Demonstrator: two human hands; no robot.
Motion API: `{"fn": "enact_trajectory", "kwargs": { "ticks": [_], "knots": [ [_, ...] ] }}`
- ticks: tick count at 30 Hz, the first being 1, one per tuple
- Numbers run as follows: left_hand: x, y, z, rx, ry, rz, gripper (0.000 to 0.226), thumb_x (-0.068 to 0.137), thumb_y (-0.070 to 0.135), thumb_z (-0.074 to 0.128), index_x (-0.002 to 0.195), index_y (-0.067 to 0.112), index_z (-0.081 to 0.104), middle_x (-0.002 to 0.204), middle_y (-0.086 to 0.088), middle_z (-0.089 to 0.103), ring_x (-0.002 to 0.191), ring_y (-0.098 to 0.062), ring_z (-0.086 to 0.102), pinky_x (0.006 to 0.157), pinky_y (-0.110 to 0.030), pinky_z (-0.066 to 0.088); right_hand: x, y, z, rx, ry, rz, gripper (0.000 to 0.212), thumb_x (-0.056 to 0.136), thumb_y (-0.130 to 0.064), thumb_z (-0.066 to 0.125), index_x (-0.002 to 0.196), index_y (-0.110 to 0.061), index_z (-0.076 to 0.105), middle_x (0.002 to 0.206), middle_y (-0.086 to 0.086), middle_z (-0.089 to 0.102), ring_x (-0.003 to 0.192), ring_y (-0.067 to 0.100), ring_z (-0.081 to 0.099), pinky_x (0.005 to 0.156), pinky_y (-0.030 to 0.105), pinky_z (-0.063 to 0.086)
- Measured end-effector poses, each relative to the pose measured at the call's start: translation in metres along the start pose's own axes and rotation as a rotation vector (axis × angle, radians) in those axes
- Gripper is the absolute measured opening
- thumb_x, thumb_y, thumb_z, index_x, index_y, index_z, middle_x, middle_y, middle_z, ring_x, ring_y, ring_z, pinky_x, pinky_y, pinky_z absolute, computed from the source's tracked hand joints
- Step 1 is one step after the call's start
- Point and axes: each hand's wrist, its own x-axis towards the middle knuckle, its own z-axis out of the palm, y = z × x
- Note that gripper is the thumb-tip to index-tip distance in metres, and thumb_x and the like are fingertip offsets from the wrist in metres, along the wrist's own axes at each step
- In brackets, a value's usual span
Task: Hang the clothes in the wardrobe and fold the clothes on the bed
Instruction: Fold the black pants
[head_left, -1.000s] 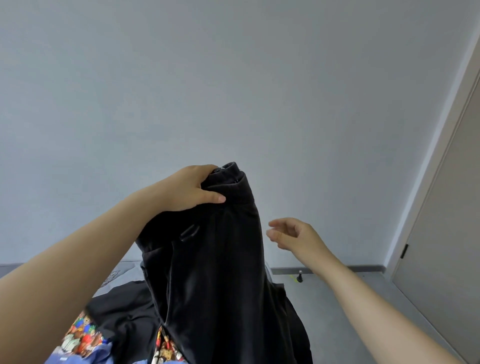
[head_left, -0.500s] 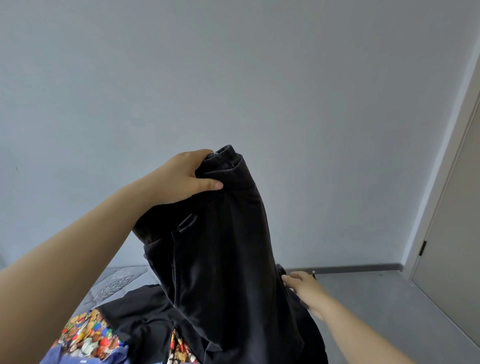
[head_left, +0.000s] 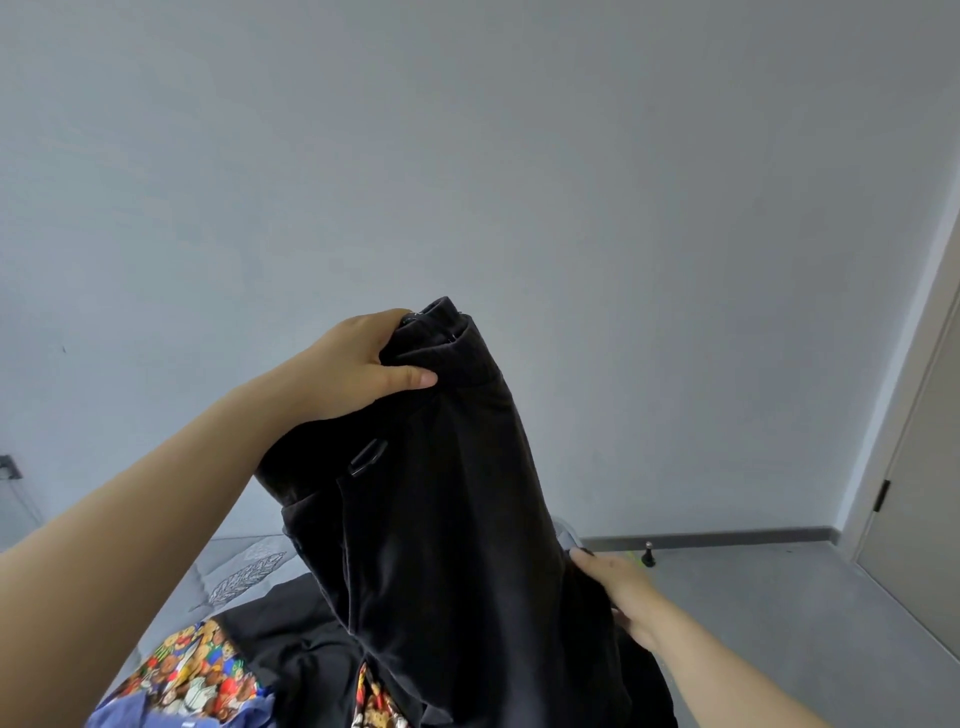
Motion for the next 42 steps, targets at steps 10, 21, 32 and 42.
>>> {"fn": "enact_trajectory", "kwargs": {
  "ticks": [10,21,32,42],
  "knots": [
    [0.005,-0.009,0.025,-0.139,0.076,-0.157,0.014,0.083,0.033,0.071,0.093,0.032,0.061,0.092,0.013,0.068,0.087,-0.003,0.062,0.068,-0.02,0.043,-0.038,-0.062,-0.105,0.08,0.548,-0.305,0.024,0.1,-0.031,0.05,0.102,-0.013,0.066,0.105,0.005,0.068,0.097,0.021,0.062,0.086,0.034,0.047],
    [-0.028,0.035,0.068,-0.351,0.158,-0.197,0.011,0.083,0.026,0.069,0.094,0.025,0.065,0.09,0.005,0.071,0.085,-0.014,0.067,0.068,-0.027,0.048,-0.106,-0.096,-0.17,-0.384,0.837,-0.497,0.04,0.1,-0.027,0.046,0.065,-0.009,0.041,0.061,0.006,0.04,0.059,0.021,0.039,0.053,0.032,0.028],
    [-0.176,-0.075,0.046,-0.365,0.23,-0.532,0.014,0.083,0.026,0.07,0.091,0.016,0.065,0.089,-0.002,0.072,0.085,-0.021,0.067,0.079,-0.038,0.053,-0.054,-0.067,-0.026,-0.788,0.438,-0.441,0.042,0.099,-0.026,0.047,0.06,-0.011,0.041,0.061,0.002,0.045,0.06,0.017,0.042,0.055,0.032,0.03],
    [-0.316,-0.277,0.056,-0.191,0.273,-0.979,0.018,0.082,0.025,0.072,0.094,0.017,0.063,0.089,0.0,0.068,0.088,-0.022,0.061,0.076,-0.035,0.043,0.073,0.032,0.227,-0.979,0.097,-0.313,0.031,0.102,-0.034,0.039,0.08,-0.019,0.054,0.091,-0.001,0.058,0.094,0.023,0.055,0.092,0.042,0.042]
  ]
}}
